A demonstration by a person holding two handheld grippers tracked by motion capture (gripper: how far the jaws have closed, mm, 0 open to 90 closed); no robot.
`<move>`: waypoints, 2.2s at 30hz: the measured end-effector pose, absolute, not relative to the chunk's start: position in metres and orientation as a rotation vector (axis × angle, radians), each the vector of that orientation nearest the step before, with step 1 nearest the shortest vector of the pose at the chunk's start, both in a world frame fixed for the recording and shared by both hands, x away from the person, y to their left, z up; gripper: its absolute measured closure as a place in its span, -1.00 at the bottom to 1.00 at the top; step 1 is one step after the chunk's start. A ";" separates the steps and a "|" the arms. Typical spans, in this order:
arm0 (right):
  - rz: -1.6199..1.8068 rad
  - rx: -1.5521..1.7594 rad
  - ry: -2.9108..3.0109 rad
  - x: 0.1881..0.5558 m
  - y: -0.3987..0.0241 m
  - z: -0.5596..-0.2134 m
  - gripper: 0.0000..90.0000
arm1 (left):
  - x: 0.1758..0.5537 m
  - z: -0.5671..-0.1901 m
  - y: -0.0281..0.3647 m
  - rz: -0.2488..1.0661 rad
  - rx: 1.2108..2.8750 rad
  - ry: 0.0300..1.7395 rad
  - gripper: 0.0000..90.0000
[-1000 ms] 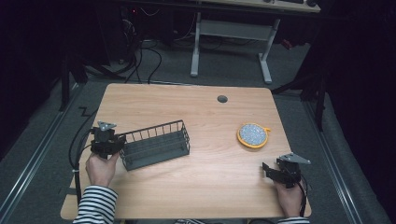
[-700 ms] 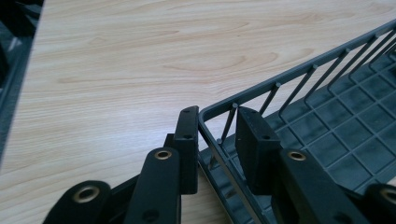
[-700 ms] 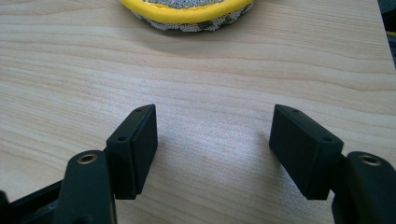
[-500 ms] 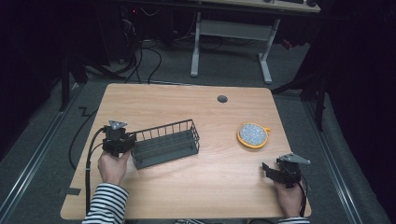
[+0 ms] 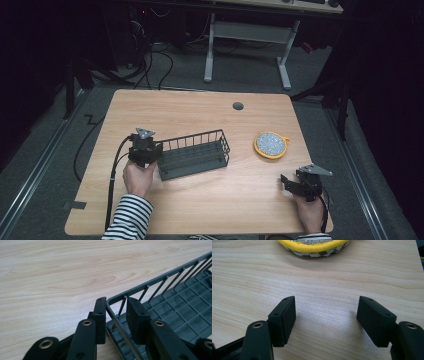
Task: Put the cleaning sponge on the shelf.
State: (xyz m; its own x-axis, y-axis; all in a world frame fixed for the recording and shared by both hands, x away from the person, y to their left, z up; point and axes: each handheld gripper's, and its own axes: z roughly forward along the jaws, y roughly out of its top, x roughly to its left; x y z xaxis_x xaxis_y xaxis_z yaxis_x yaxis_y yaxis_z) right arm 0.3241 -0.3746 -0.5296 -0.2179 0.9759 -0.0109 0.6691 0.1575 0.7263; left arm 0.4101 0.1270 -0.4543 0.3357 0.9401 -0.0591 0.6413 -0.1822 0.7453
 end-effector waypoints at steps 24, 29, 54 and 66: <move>0.828 1.558 1.954 0.324 -0.374 -0.530 -0.29 | 0.409 -0.454 0.077 0.501 1.980 1.263 0.54; 0.829 1.558 1.954 0.324 -0.374 -0.530 -0.29 | 0.409 -0.454 0.080 0.463 1.982 1.260 0.45; 0.824 1.574 1.935 0.324 -0.374 -0.529 -0.19 | 0.382 -0.454 0.162 0.440 1.815 1.311 -0.13; 0.827 1.576 1.930 0.324 -0.375 -0.529 -0.16 | 0.376 -0.495 0.187 0.445 1.817 1.404 -0.16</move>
